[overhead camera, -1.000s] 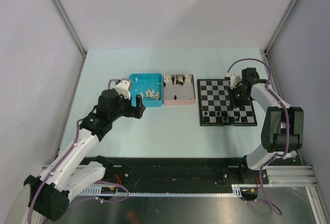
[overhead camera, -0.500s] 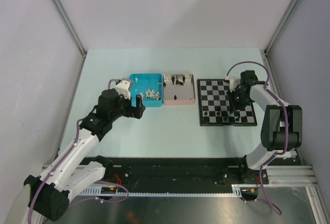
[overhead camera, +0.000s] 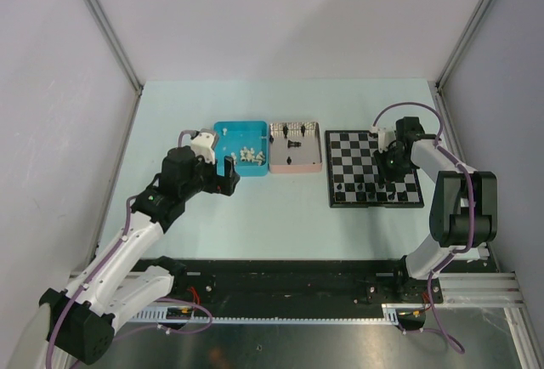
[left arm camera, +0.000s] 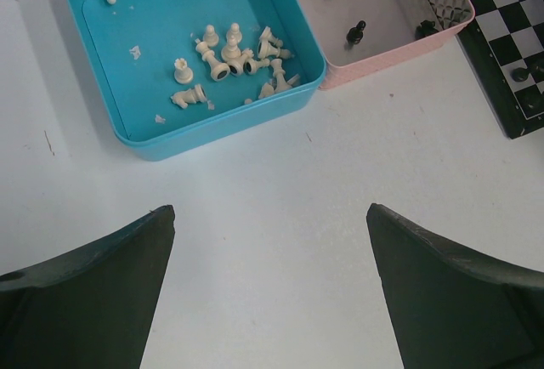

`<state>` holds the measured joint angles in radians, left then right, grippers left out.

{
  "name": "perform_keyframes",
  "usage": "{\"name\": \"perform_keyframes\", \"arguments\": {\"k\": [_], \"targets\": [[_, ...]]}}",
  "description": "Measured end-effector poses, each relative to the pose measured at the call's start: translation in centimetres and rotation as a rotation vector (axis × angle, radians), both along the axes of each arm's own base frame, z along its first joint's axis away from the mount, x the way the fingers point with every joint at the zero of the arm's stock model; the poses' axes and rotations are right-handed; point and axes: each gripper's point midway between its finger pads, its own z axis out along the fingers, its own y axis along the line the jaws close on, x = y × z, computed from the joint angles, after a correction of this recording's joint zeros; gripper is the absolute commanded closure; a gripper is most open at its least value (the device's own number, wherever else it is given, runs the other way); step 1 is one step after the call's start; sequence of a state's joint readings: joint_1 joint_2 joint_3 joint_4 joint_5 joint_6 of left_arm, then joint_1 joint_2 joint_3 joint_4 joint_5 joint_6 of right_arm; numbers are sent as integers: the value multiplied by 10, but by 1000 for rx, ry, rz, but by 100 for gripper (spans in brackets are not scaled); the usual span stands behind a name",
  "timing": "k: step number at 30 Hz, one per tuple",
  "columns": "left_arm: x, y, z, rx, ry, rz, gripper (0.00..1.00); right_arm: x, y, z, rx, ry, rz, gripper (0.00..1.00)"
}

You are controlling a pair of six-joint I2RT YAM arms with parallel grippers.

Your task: Set up the chess pieces on the board

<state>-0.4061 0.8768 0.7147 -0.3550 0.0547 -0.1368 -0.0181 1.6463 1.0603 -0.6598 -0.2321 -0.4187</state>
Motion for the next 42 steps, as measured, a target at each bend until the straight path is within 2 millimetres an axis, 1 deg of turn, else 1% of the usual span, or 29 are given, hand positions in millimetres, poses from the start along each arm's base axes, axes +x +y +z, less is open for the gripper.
{"name": "perform_keyframes", "arguments": {"k": [20,27,29,32,33,38,42], "targets": [[0,0,0,5,-2,-3,0,-1,0,-2,1,6,0,77],[0,0,0,5,-2,-3,0,-1,0,-1,3,6,-3,67],[0,0,0,5,-2,-3,0,0,0,1,5,-1,-5,66],[0,0,0,5,-2,-3,0,0,-2,11,10,-32,-7,64],[0,0,0,4,-3,-3,0,1,-4,15,11,-45,-13,62],[0,0,1,1,-4,-7,0,0,-11,49,23,-148,5,52],[-1,-1,4,-5,-14,-10,0,-3,-13,78,39,-223,38,50]]}}
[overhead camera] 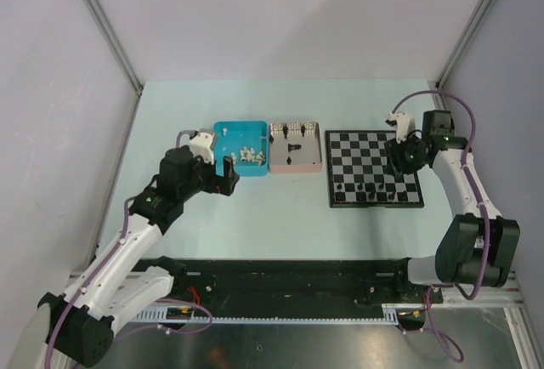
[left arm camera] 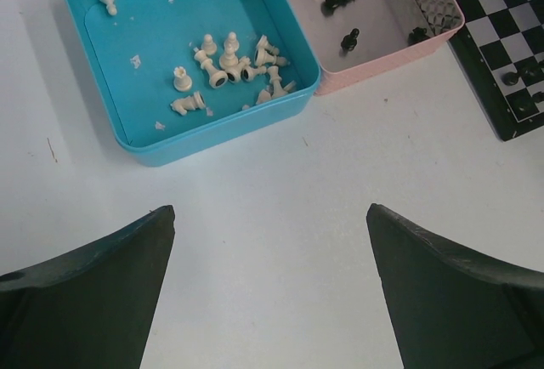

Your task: Set up the chess pieces on the board

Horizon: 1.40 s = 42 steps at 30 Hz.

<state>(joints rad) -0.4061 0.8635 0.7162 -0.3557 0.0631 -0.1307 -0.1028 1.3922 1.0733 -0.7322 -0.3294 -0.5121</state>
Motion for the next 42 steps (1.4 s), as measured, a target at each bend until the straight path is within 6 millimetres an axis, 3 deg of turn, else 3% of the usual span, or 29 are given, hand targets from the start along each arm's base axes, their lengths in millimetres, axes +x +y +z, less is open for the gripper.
{"name": "perform_keyframes", "arguments": {"k": [5,9,18,23,42], "targets": [[-2,1,8,-11,-29,3,0,0,9,31,56,-75,80,49],[-3,3,16,-18,-55,8,0,-5,20,45,106,-111,146,48],[-2,14,27,-5,-106,52,0,-12,43,56,236,-121,206,46],[-4,18,44,-21,-172,67,0,-12,40,61,292,-131,190,46],[-10,28,64,-48,-277,98,0,-16,56,88,412,-192,218,40]]}}
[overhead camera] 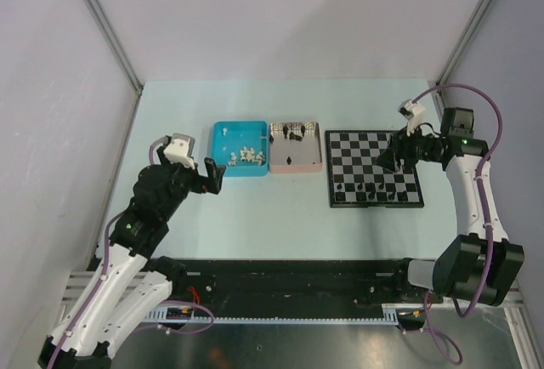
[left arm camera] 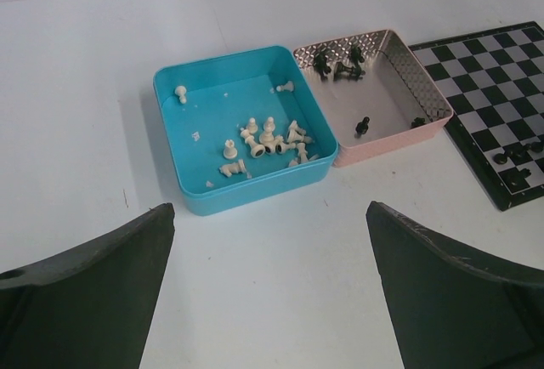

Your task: Set up the chess pieces on the board

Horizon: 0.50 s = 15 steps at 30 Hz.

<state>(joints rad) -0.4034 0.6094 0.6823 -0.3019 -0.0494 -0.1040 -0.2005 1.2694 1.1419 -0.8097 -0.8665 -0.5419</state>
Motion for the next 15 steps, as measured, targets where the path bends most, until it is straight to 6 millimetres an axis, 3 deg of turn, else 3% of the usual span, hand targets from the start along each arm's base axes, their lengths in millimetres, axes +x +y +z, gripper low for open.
{"name": "perform_keyframes", "arguments": {"k": [5,8,15], "targets": [[0,0,0,-1,-2,1,0,-2,9,6,35,-8,30,32],[0,0,0,0,1,0,0,-1,24,11,40,-23,81,30],[1,0,-2,2,4,0,0,-13,112,11,9,-31,377,29]]}}
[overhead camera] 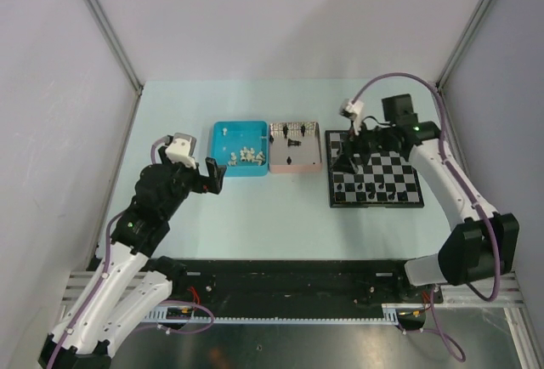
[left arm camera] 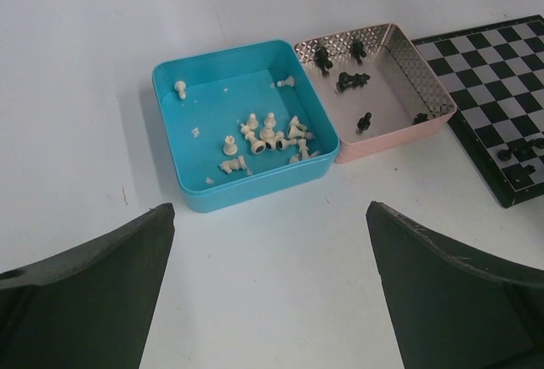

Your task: Set up the chess pieces on the board

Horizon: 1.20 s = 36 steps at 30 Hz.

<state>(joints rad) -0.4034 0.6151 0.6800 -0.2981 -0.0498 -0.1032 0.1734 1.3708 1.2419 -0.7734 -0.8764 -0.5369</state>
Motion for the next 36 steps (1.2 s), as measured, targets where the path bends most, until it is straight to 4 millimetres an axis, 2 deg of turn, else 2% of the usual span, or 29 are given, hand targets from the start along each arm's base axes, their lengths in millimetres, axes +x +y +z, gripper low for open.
{"name": "perform_keyframes", "arguments": {"k": [6,12,16,17,24,36], "targets": [[-1,1,-1,0,-3,1,0,11,44,-7,-39,-24,112,26],[-2,5,0,7,-17,15,0,31,72,-16,-61,-75,150,19],[-3,10,6,8,-43,38,0,52,81,-24,-67,-85,155,12],[-3,11,7,9,-48,42,0,58,84,-27,-68,-81,156,1],[-4,14,10,13,-61,55,0,89,99,-33,-63,-49,148,0],[-3,18,10,18,-63,73,0,89,118,-41,-137,-26,78,0]]}}
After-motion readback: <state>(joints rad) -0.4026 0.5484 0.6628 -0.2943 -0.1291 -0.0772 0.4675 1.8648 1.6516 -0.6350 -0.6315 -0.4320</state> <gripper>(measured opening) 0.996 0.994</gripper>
